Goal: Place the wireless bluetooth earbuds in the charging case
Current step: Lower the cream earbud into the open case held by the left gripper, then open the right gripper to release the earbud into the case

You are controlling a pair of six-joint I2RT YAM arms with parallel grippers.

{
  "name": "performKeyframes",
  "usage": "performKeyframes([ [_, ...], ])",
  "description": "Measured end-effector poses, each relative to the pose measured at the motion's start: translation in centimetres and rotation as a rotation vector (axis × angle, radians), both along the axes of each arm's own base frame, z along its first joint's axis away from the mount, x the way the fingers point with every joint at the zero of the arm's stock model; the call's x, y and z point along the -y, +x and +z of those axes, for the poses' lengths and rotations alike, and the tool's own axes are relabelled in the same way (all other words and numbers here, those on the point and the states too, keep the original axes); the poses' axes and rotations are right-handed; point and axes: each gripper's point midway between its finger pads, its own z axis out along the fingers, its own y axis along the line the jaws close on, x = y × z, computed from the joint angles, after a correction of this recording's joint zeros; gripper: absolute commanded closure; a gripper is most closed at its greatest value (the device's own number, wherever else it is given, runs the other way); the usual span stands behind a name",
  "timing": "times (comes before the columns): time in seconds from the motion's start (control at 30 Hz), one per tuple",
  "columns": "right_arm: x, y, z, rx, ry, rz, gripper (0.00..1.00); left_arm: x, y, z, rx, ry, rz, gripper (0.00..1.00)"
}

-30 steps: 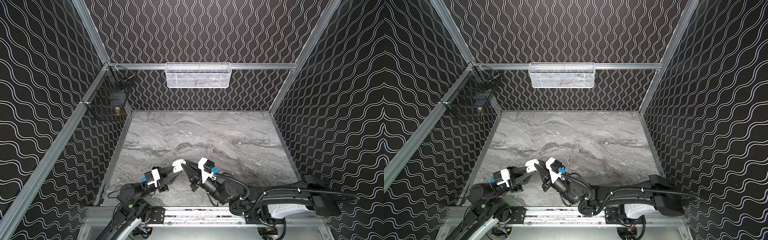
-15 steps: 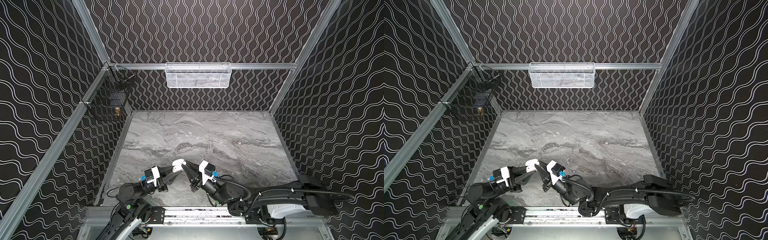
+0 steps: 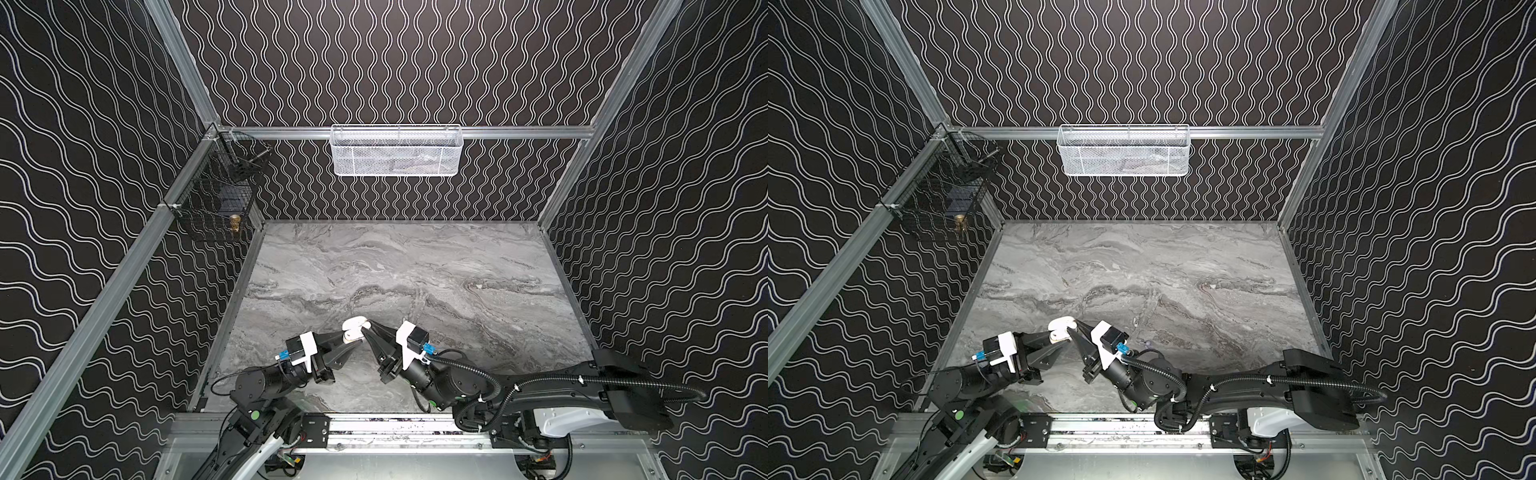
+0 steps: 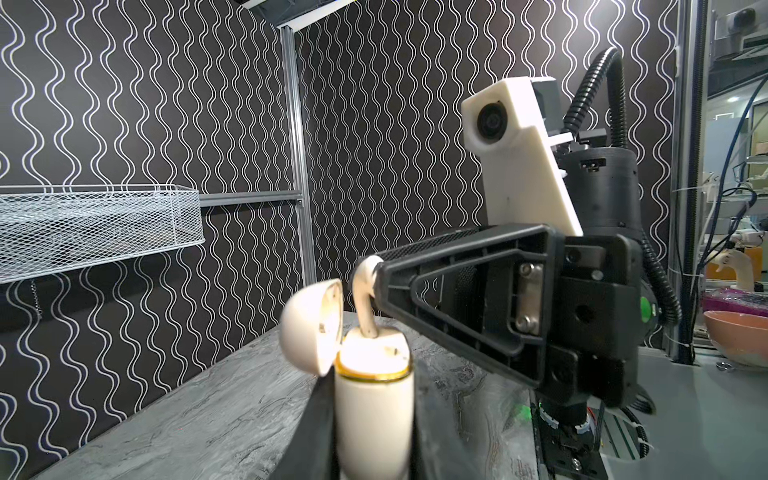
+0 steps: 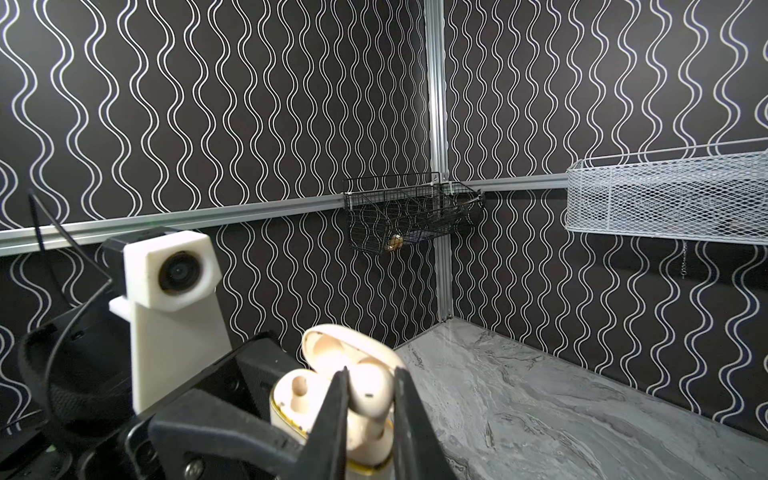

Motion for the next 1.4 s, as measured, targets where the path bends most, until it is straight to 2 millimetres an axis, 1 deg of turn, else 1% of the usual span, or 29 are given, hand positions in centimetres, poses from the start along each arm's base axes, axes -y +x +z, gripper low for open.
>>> performKeyframes([
  [0.27, -0.2, 0.2, 0.0, 0.0, -0.018, -0.011, 0.98, -0.4, 0.3, 0.3, -0.027, 0.002, 0.029, 1.0],
  [0.37, -0.3, 0.1, -0.1, 0.001, -0.025, -0.008, 0.96, -0.6, 0.3, 0.3, -0.032, 0.001, 0.038, 1.0],
  [0.5, -0.6, 0.2, -0.4, -0.004, -0.034, -0.011, 0.86, -0.7, 0.5, 0.3, -0.037, -0.001, 0.048, 1.0],
  [0.77, -0.9, 0.1, -0.6, -0.025, -0.042, 0.0, 0.59, -0.9, 0.6, 0.5, -0.031, -0.012, 0.062, 1.0],
  [0.87, -0.9, 0.1, -0.5, -0.029, -0.042, 0.005, 0.47, -1.0, 0.4, 0.7, -0.022, -0.018, 0.061, 1.0],
  [0.93, -0.7, 0.0, -0.4, -0.029, -0.051, 0.007, 0.43, -1.1, 0.2, 0.8, -0.016, -0.022, 0.061, 1.0],
  [1.03, -0.1, -0.2, -0.1, -0.035, -0.06, 0.016, 0.43, -1.1, 0.2, 0.9, -0.011, -0.025, 0.061, 1.0],
  [1.13, 0.9, -0.9, 0.8, -0.039, -0.048, 0.044, 0.44, -0.9, 0.4, 0.7, -0.019, -0.015, 0.06, 1.0],
  [1.2, 1.7, -1.4, 1.7, -0.038, -0.034, 0.069, 0.5, -0.7, 0.5, 0.6, -0.026, -0.003, 0.058, 1.0],
  [1.23, 2.2, -1.6, 2.1, -0.036, -0.029, 0.079, 0.54, -0.7, 0.5, 0.8, -0.021, 0.002, 0.057, 1.0],
  [1.3, 3.0, -2.0, 2.8, -0.045, -0.014, 0.105, 0.59, -0.6, 0.3, 1.2, -0.004, 0.013, 0.052, 1.0],
  [1.4, 3.6, -2.3, 3.2, -0.043, -0.026, 0.119, 0.67, -0.3, 0.1, 1.1, 0.0, 0.028, 0.034, 1.0],
])
